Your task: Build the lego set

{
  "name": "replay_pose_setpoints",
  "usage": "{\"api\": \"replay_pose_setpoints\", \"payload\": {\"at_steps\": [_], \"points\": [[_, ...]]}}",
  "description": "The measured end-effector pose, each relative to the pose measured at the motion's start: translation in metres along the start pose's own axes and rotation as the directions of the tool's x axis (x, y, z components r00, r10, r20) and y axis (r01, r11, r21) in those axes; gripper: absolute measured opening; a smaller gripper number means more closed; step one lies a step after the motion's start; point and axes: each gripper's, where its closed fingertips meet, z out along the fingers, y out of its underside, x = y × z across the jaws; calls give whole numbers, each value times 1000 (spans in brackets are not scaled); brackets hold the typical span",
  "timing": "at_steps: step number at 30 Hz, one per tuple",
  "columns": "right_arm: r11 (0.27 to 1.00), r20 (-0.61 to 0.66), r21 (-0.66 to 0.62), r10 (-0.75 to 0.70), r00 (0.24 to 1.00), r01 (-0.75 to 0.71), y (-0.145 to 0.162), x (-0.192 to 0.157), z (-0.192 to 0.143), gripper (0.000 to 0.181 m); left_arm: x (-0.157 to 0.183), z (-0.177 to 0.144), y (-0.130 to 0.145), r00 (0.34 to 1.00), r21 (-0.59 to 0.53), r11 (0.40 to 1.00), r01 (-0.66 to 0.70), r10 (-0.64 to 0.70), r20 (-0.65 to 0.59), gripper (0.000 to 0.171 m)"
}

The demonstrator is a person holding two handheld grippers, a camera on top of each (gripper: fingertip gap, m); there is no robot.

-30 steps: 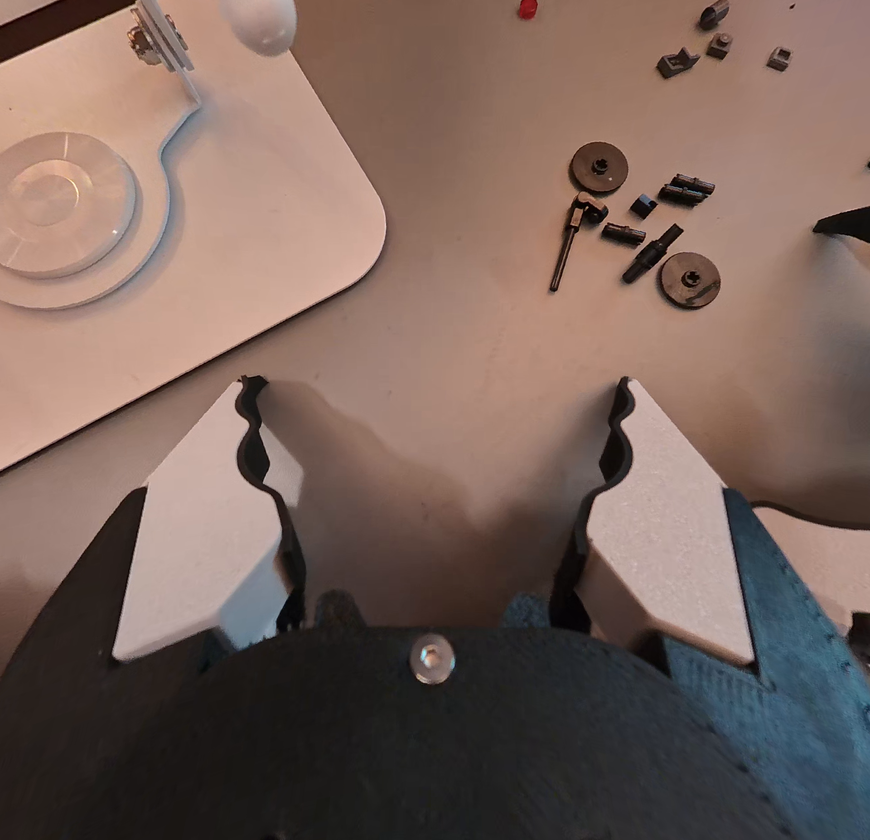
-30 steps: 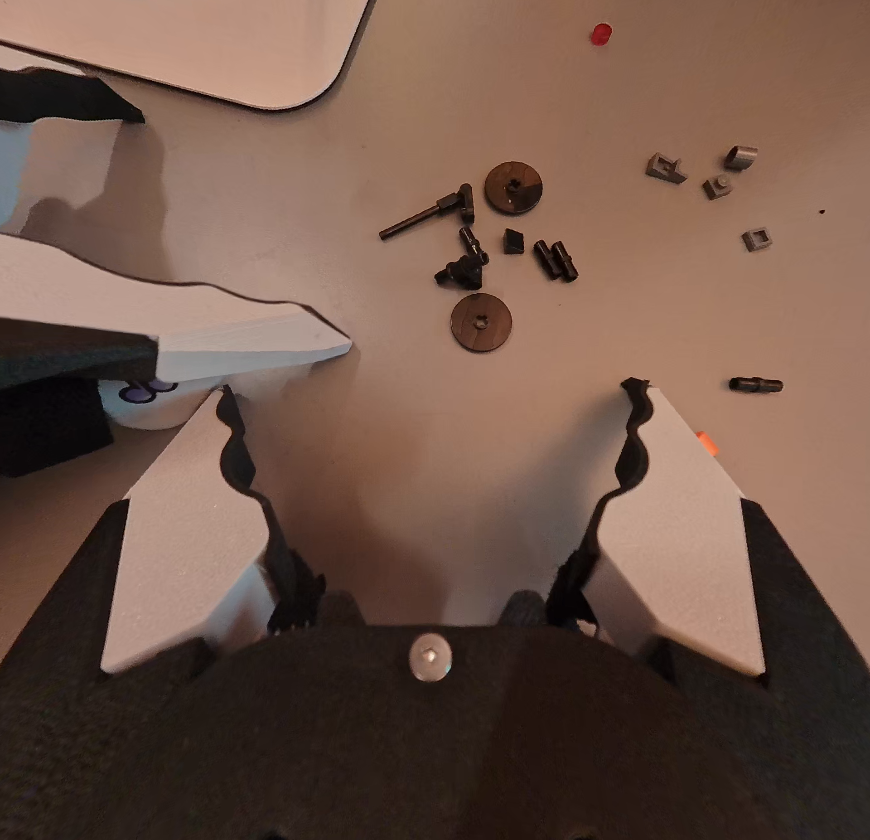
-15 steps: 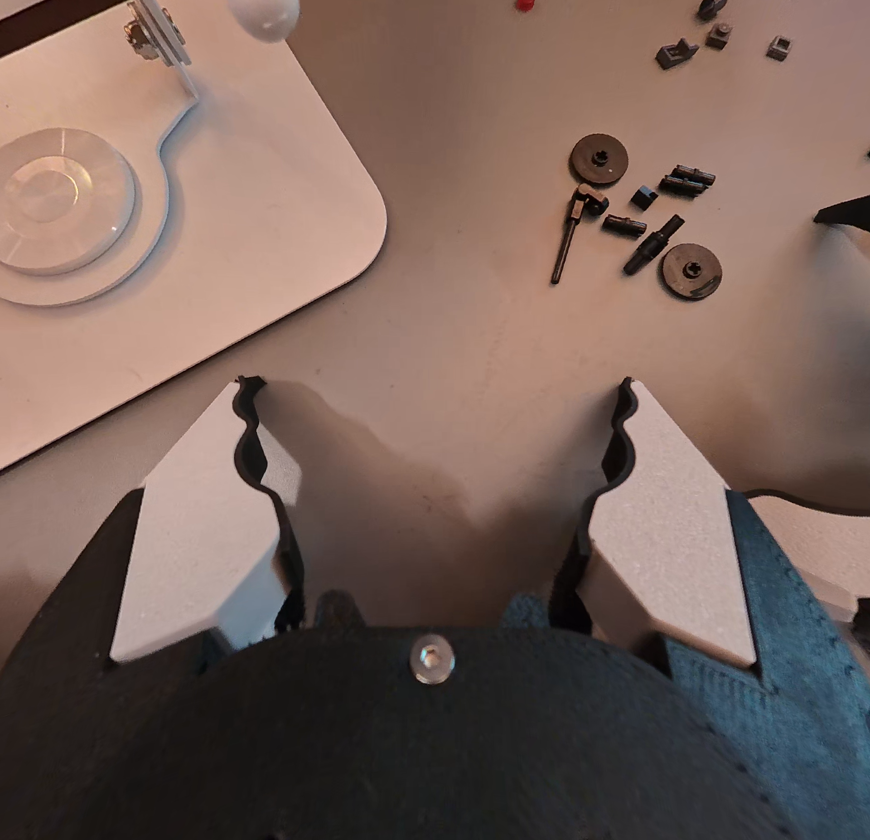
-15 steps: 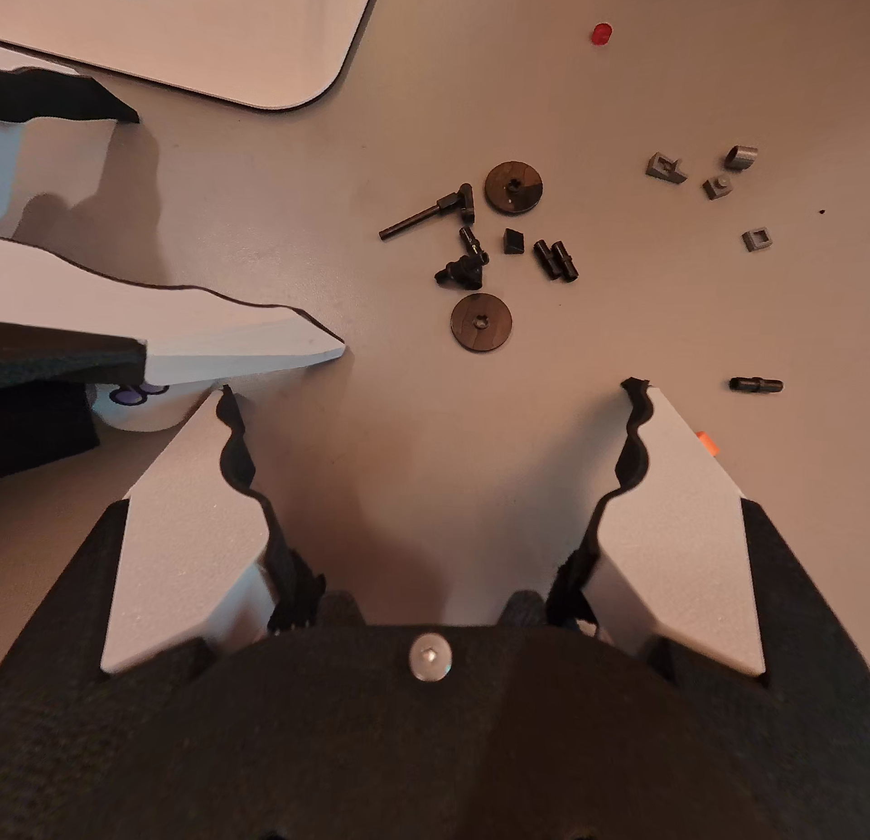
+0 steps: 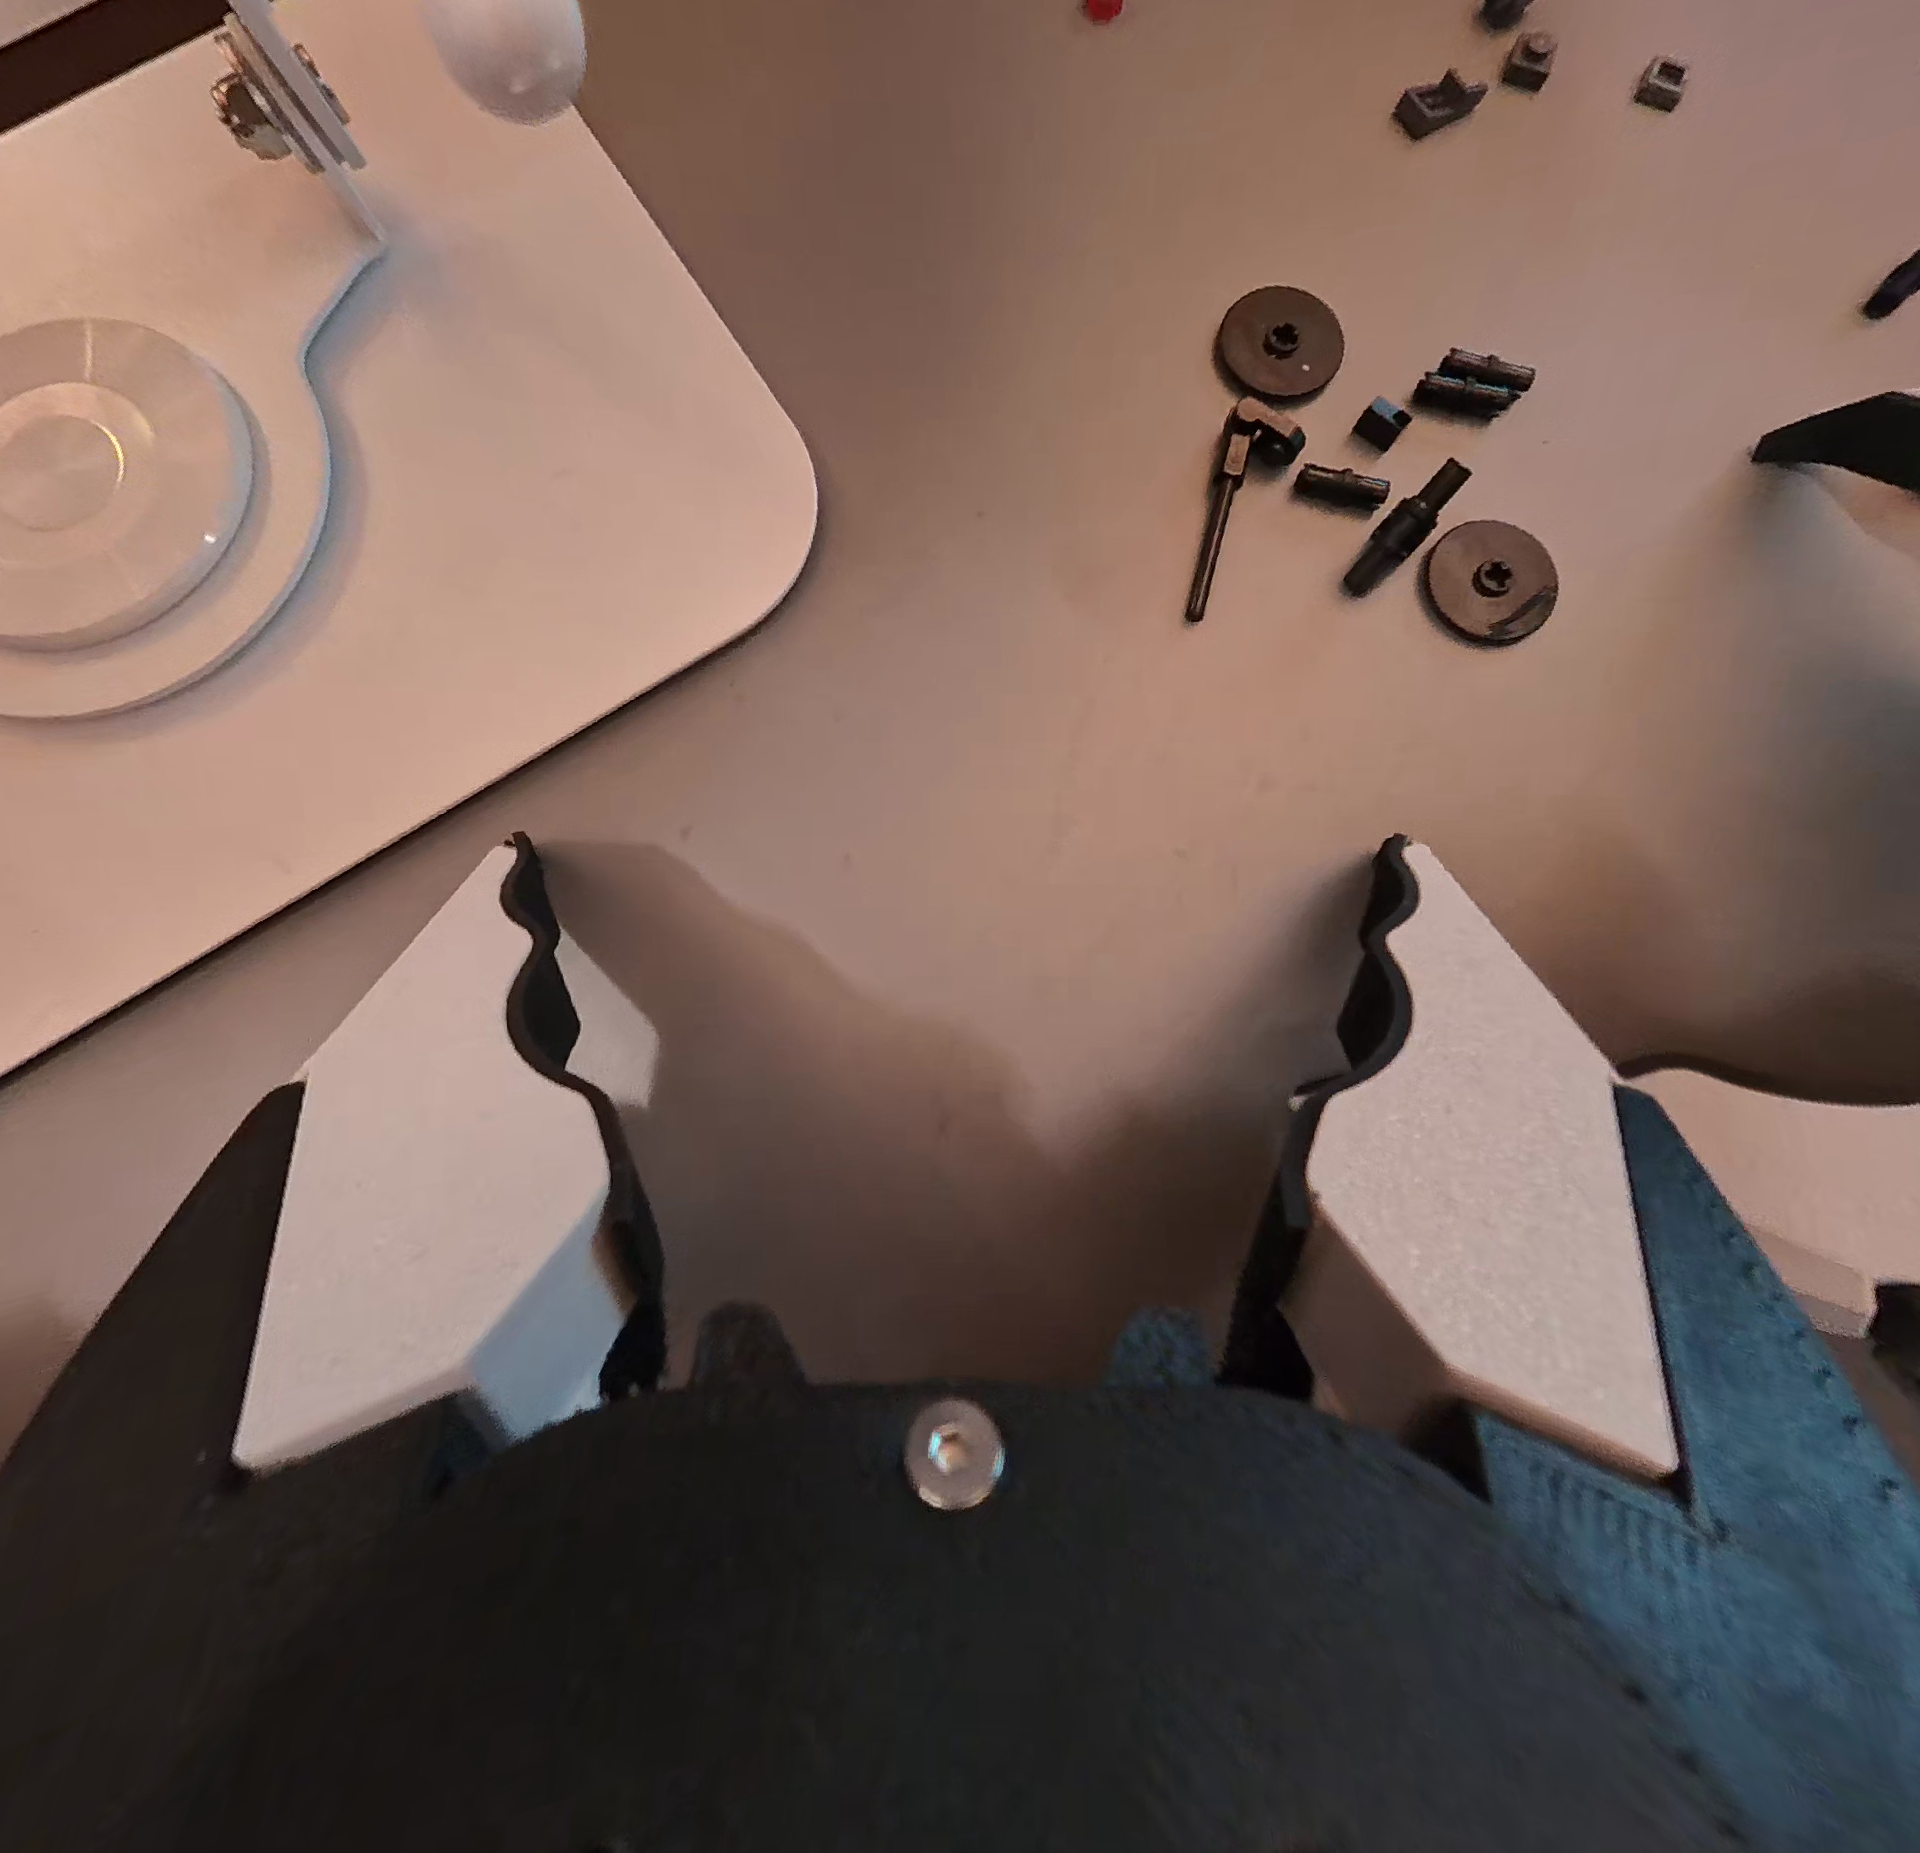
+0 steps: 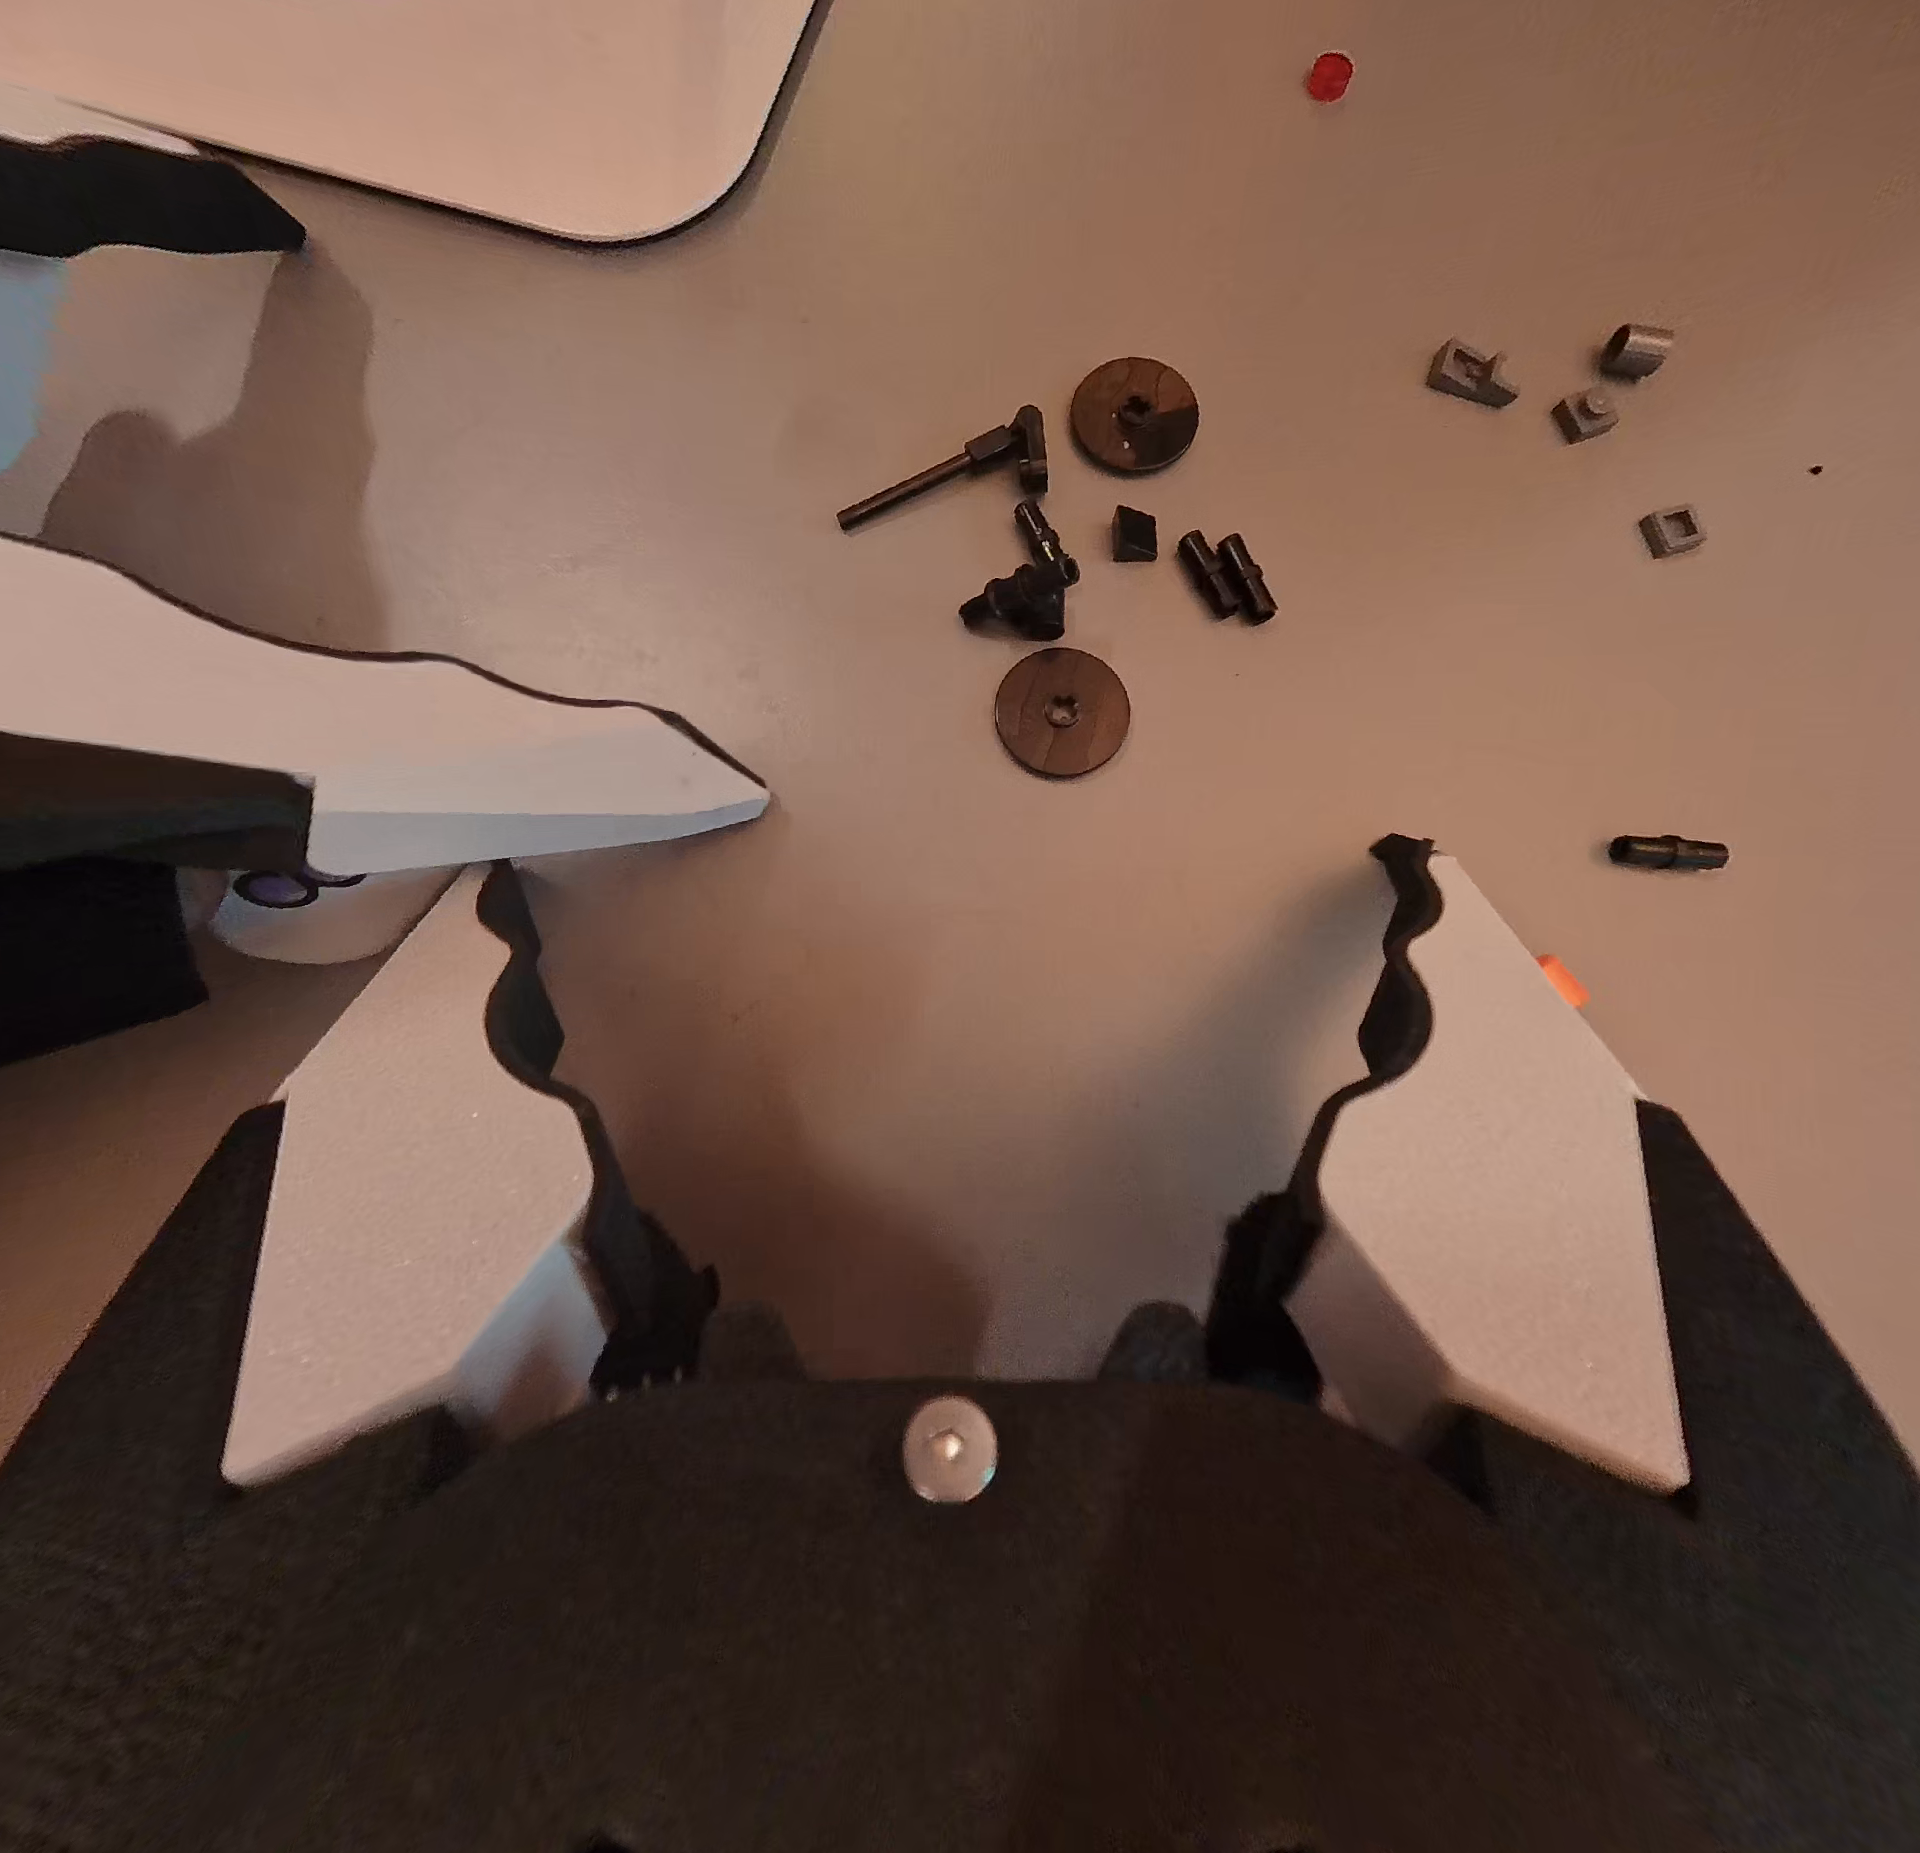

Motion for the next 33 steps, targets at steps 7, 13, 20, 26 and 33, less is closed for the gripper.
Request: {"api": "replay_pose_setpoints", "payload": {"at_steps": [7, 13, 20, 26, 33], "points": [[1000, 26, -2, -26, 999, 27, -4, -1, 4, 155, -1, 0, -2, 1000, 9, 1000, 12, -12, -7, 146], [998, 22, 7, -61, 998, 61, -13, 4, 0, 154, -6, -3, -6, 1000, 25, 999, -22, 21, 20, 140], [921, 91, 382, -119, 989, 76, -93, 1, -61, 69, -19, -60, -57, 990, 293, 952, -92, 57, 128, 109], [785, 250, 619, -221, 943, 20, -153, -15, -97, 0, -13, -131, -107, 994, 610, 784, -111, 85, 71, 2], [716, 232, 698, -241, 943, 11, -172, -14, -91, 51, -34, -159, -143, 977, 684, 698, -211, 137, 162, 15]]}}
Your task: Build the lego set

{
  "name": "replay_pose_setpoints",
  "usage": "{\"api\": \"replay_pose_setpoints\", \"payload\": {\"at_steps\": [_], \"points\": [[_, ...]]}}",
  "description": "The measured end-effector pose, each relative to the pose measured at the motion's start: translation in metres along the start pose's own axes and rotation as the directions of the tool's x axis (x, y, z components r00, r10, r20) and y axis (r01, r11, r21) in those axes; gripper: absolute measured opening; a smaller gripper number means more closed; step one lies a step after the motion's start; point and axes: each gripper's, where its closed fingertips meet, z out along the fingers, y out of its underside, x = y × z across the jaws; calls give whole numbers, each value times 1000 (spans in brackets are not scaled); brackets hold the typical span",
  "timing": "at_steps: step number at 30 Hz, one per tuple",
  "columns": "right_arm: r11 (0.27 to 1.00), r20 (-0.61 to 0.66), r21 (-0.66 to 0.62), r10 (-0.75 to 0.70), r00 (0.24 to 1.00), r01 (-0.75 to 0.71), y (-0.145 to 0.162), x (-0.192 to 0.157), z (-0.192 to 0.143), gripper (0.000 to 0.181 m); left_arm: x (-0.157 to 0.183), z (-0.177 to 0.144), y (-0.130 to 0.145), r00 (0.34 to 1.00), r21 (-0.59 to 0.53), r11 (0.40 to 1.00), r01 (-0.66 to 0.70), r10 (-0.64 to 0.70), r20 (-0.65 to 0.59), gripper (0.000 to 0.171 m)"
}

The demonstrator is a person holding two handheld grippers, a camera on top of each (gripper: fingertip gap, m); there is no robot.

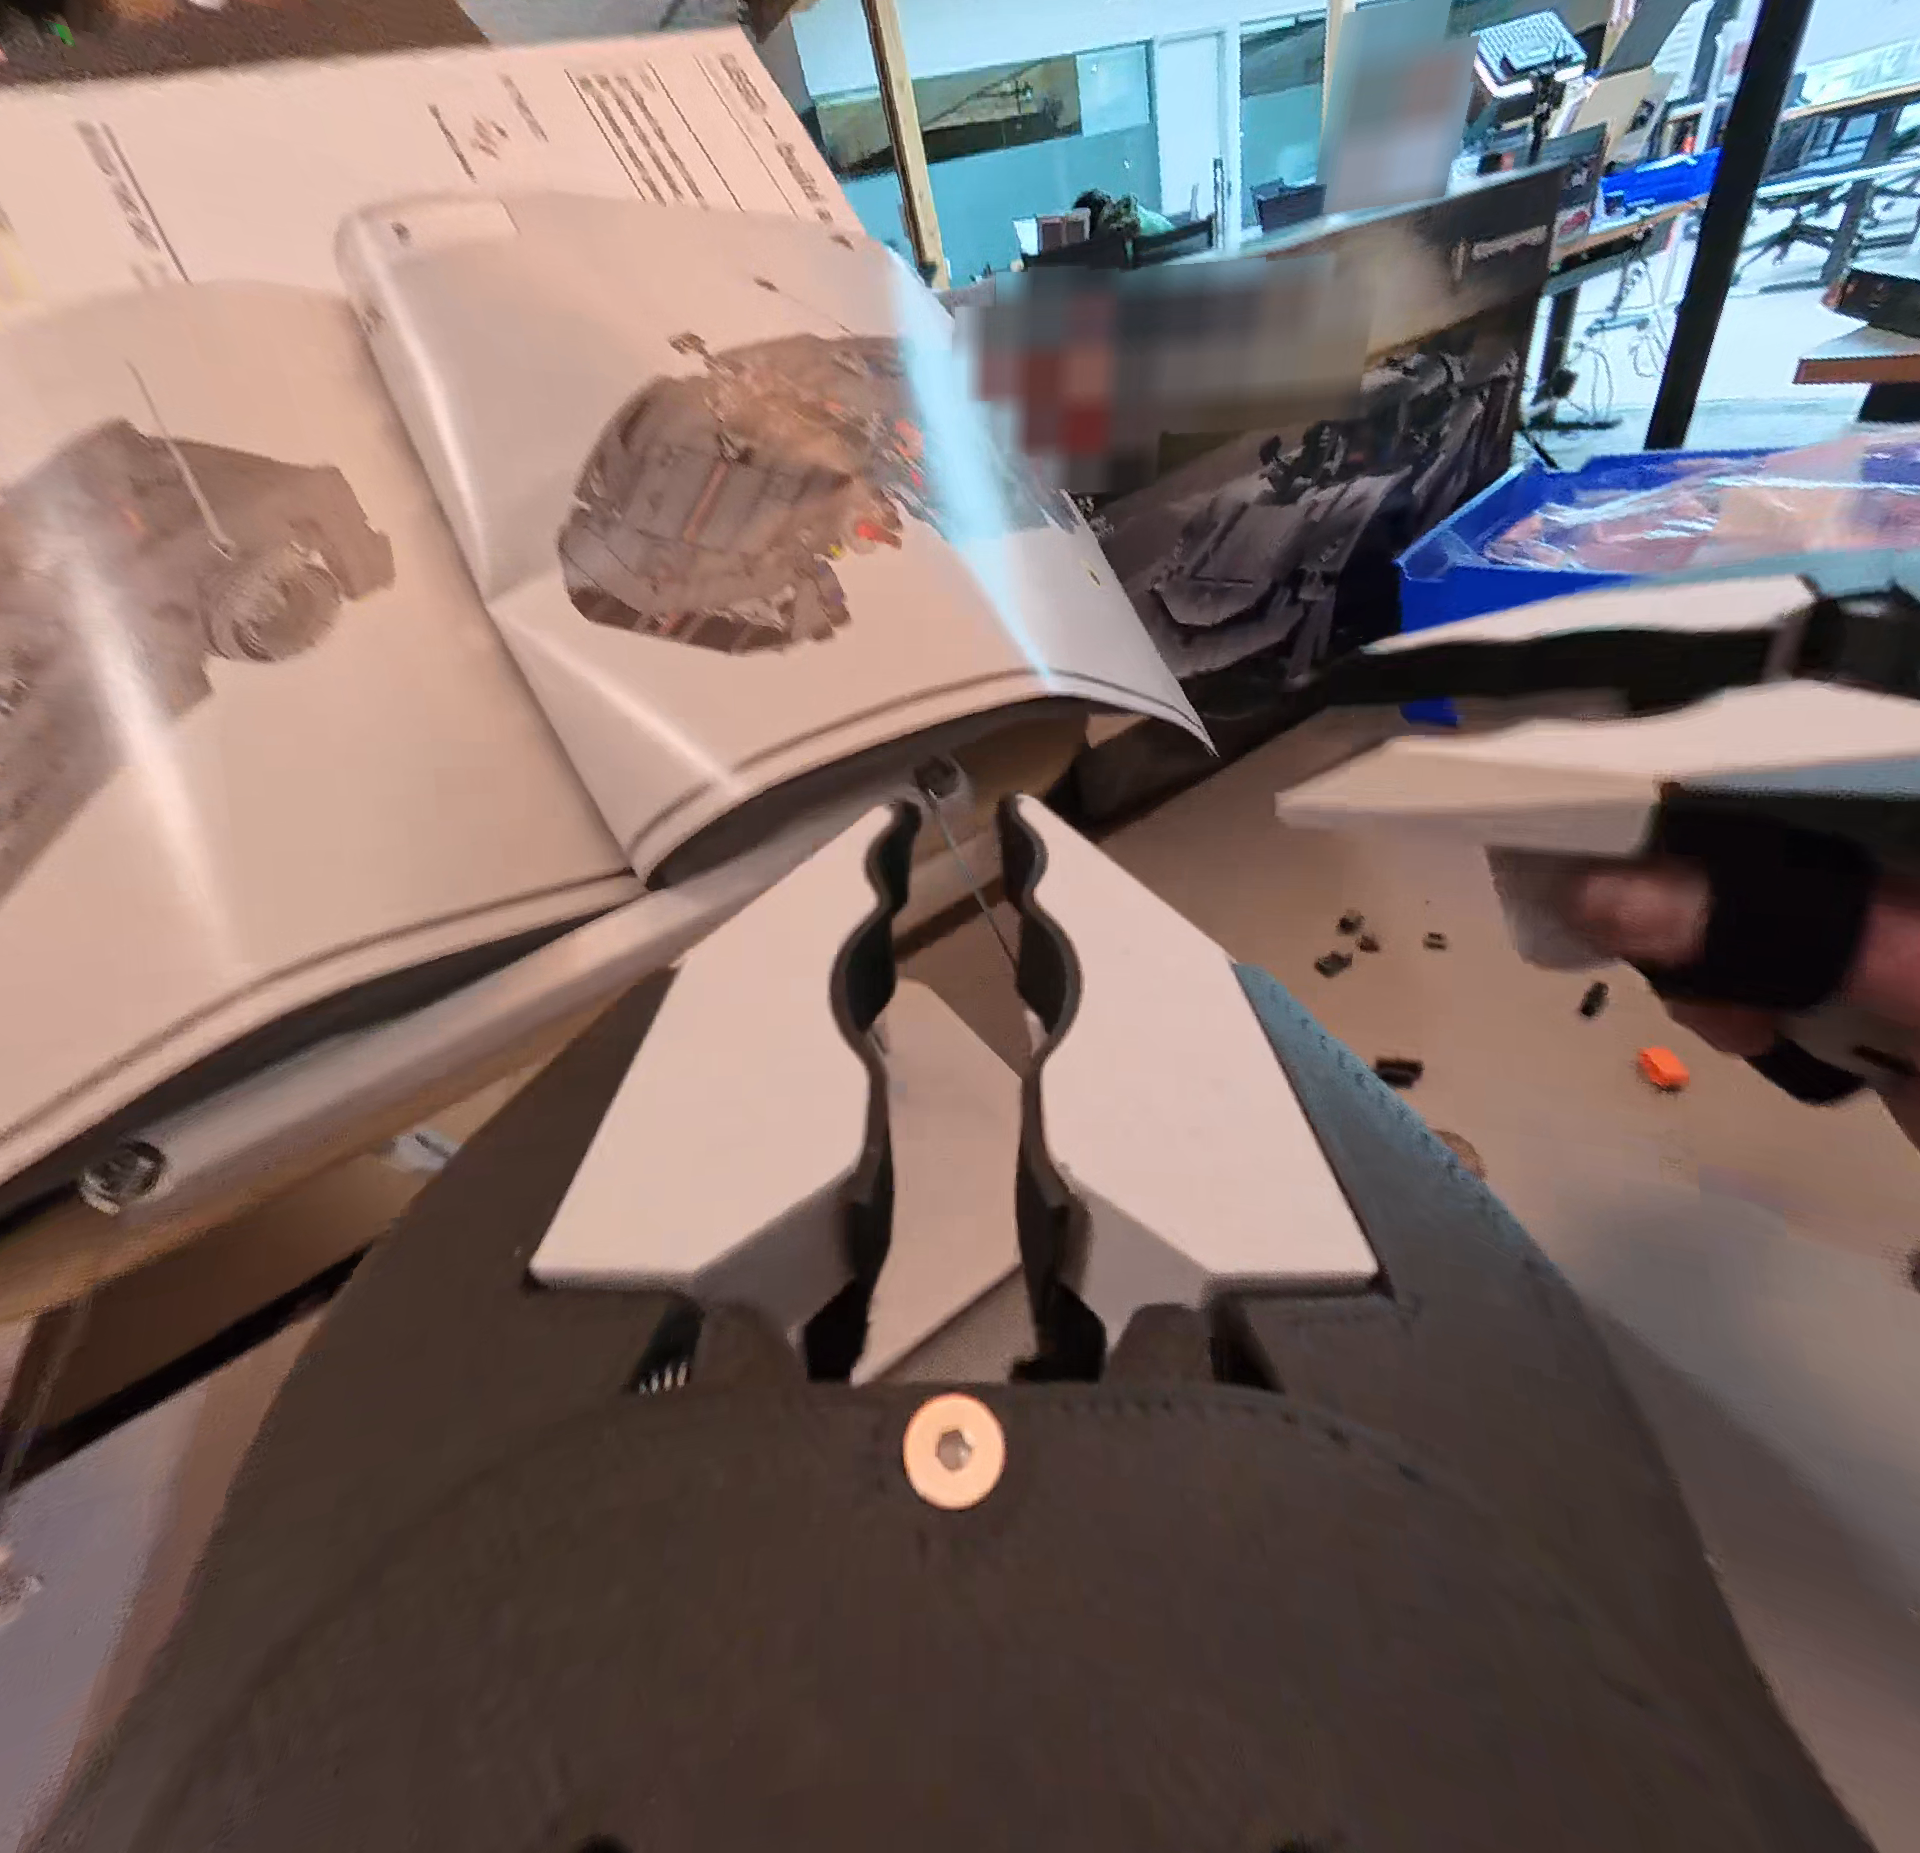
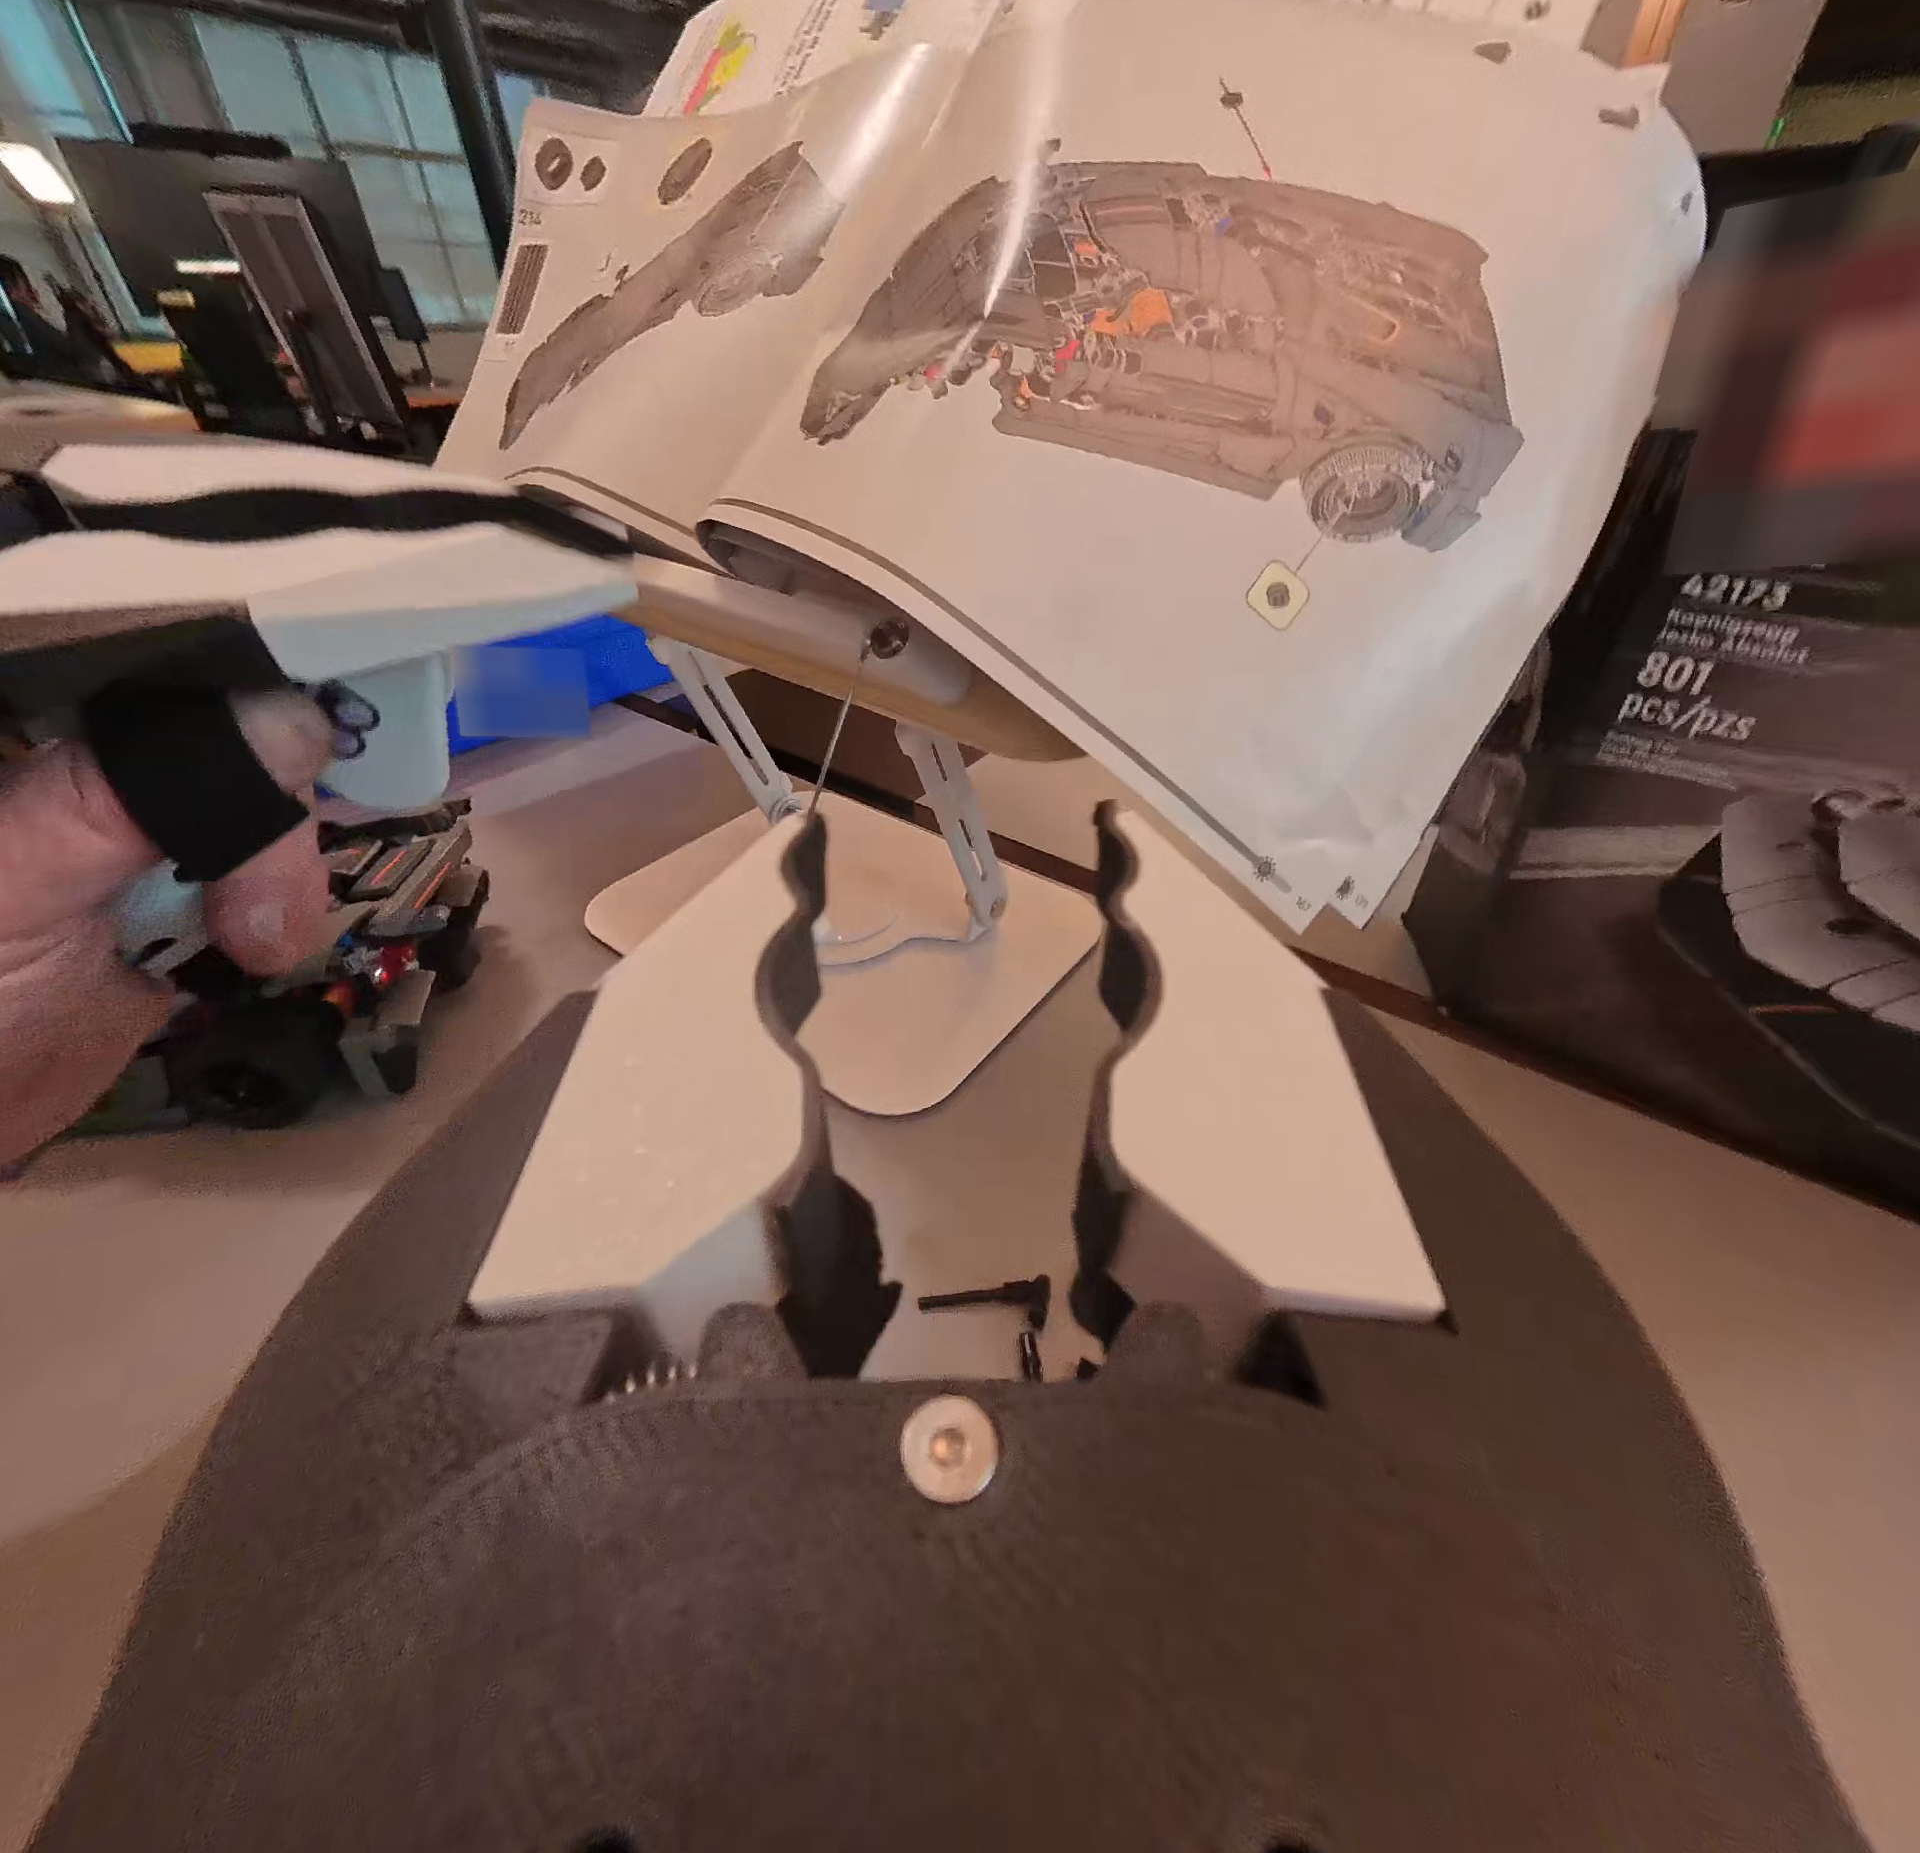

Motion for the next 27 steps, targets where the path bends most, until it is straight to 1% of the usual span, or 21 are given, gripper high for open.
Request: {"api": "replay_pose_setpoints", "payload": {"at_steps": [1, 3, 4, 5, 6, 7, 9, 12, 16, 17, 19, 21, 23, 27], "points": [[1000, -20, -7, 17, 1000, -17, 5, 2, 0, 61, -5, 3, -5, 1000, 21, 1000, -11, 10, 18, 17], [1000, -41, -17, -11, 999, 11, 11, 0, -1, 59, -14, 14, -10, 999, 24, 999, -24, 23, 50, 23], [999, -57, -17, -46, 997, 45, 12, -1, -1, 58, -19, 21, -10, 998, 13, 999, -32, 31, 60, 24], [996, -77, -28, -81, 994, 79, 13, 0, -2, 60, -19, 29, -11, 998, 9, 999, -48, 48, 51, 29], [994, -91, -37, -108, 990, 105, 14, 1, -2, 60, -17, 37, -9, 997, -5, 997, -78, 78, 26, 42], [993, -102, -31, -119, 988, 116, 14, 3, -2, 59, -20, 45, -6, 994, -31, 994, -106, 107, 36, 52], [995, -105, -25, -98, 990, 95, 14, 7, -2, 60, -22, 57, 0, 986, -68, 985, -160, 162, 37, 56], [998, -108, -28, -58, 992, 56, 18, 14, 0, 65, -17, 70, 7, 991, -104, 986, -130, 129, -13, 64], [999, -90, -37, -22, 996, 19, 27, 16, 4, 67, -11, 77, 11, 988, -138, 979, -150, 145, -46, 68], [999, -86, -44, -16, 996, 12, 29, 15, 5, 69, -10, 76, 13, 986, -154, 974, -168, 163, -47, 64], [999, -73, -48, -14, 997, 11, 30, 12, 6, 70, -5, 75, 10, 977, -140, 967, -213, 206, -61, 58], [998, -78, -55, -35, 996, 31, 31, 11, 7, 70, -2, 75, 13, 978, -145, 968, -204, 195, -75, 62], [998, -82, -50, -51, 995, 47, 29, 10, 5, 71, -1, 73, 12, 979, -130, 972, -197, 188, -78, 59], [998, -87, -40, -48, 995, 45, 26, 12, 2, 71, 0, 65, -2, 981, -98, 978, -182, 174, -84, 58]]}}
